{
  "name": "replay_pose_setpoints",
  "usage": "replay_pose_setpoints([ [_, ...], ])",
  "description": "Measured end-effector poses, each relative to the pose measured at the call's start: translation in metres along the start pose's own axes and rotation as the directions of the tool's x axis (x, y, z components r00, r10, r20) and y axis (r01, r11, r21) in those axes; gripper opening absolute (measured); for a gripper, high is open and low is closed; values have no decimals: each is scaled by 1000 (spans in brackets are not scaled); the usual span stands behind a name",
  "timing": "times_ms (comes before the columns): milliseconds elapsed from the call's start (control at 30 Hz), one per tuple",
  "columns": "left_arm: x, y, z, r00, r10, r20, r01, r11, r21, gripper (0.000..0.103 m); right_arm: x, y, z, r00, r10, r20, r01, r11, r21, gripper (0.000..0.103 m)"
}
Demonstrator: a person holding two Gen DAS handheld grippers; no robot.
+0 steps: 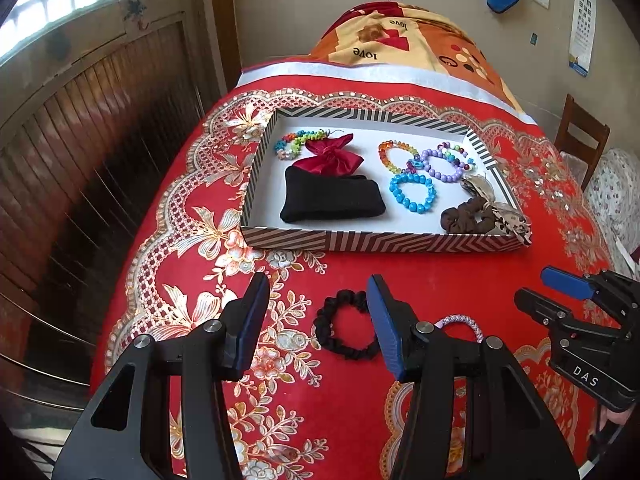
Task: Organize jewelry
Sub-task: 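Grasp the black scrunchie with the left tool while the right tool grasps the grey braided bracelet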
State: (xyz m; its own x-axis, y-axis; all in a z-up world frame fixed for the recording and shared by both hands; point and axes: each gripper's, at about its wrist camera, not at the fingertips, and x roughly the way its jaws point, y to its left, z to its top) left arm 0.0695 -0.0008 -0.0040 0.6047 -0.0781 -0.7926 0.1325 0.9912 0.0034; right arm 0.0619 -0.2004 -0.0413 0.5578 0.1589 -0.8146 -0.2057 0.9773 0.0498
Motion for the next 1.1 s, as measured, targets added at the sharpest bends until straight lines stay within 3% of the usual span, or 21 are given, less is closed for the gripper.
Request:
replay_pose_setpoints([
  [233, 12, 20, -1, 994, -95, -56, 91, 994, -66, 50, 14, -1, -3, 999, 15, -33, -14, 1000, 20, 42],
  [367, 28, 38, -6, 977, -183, -112, 167, 976, -138, 50, 26, 1, -8, 997, 36, -62, -35, 999, 24, 42],
  [467, 39, 37, -8, 963, -223, -154, 203, 970, -137, 50, 36, 4, -13, 995, 43, -86, -42, 999, 21, 42],
  [700, 64, 22, -14, 949, -219, -228, 205, 975, -83, 50, 48, 11, -19, 994, 43, -102, -47, 998, -30, 42],
  [933, 81, 16, -17, 953, -165, -255, 164, 986, -22, 50, 55, 23, -23, 995, 37, -94, -46, 994, -97, 21],
  [1000, 82, 13, -17, 958, -154, -241, 158, 987, -4, 43, 55, 25, -24, 997, 29, -77, -38, 992, -120, 15],
  [1033, 82, 13, -17, 959, -154, -237, 159, 987, 2, 23, 55, 25, -24, 997, 31, -69, -39, 992, -121, 11],
  [1067, 83, 12, -17, 959, -149, -240, 156, 988, 11, 11, 55, 24, -24, 997, 33, -64, -40, 992, -119, 8],
  [1100, 84, 12, -16, 959, -150, -242, 157, 988, 11, 11, 55, 23, -24, 997, 35, -62, -42, 992, -118, 7],
])
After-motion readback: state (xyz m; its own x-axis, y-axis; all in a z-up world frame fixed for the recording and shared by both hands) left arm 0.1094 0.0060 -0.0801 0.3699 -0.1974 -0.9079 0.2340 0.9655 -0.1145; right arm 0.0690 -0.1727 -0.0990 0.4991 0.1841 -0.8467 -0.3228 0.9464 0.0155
